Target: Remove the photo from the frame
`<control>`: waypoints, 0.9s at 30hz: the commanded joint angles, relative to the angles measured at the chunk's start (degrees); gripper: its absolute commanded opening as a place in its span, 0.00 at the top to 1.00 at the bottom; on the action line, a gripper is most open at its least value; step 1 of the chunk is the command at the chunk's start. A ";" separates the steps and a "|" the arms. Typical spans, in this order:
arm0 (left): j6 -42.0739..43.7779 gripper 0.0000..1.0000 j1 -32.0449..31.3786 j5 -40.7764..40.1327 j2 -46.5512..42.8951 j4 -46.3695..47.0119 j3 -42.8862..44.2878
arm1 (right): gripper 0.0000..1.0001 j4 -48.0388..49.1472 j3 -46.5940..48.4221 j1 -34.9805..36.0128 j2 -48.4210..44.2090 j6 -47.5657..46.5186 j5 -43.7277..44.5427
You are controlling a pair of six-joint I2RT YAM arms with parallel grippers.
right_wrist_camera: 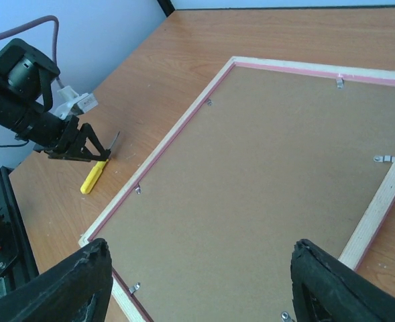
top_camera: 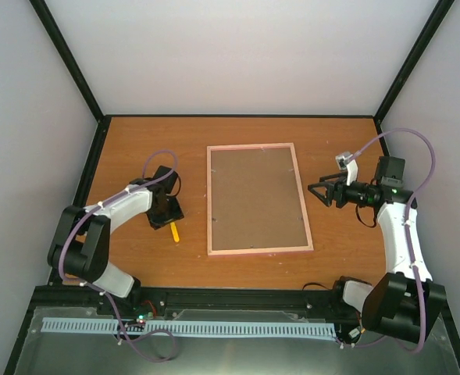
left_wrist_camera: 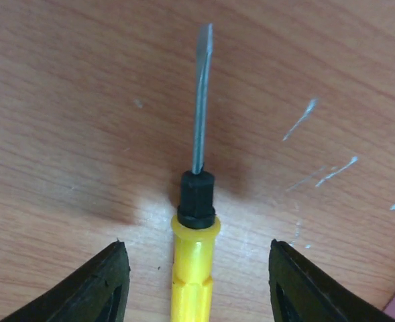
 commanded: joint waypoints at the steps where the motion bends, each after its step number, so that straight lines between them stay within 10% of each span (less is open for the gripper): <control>1: 2.62 0.44 0.48 -0.41 2.26 -1.95 2.10 | 0.30 -1.22 1.60 0.35 1.63 -1.83 -0.27; 17: 6.43 0.77 1.27 -2.05 4.98 8.36 -0.64 | 0.30 4.55 -2.47 0.35 -0.82 -0.93 4.02; 27: 11.44 0.99 1.29 3.57 -11.95 16.46 -3.97 | 0.31 6.15 -3.93 0.41 3.03 -2.27 3.52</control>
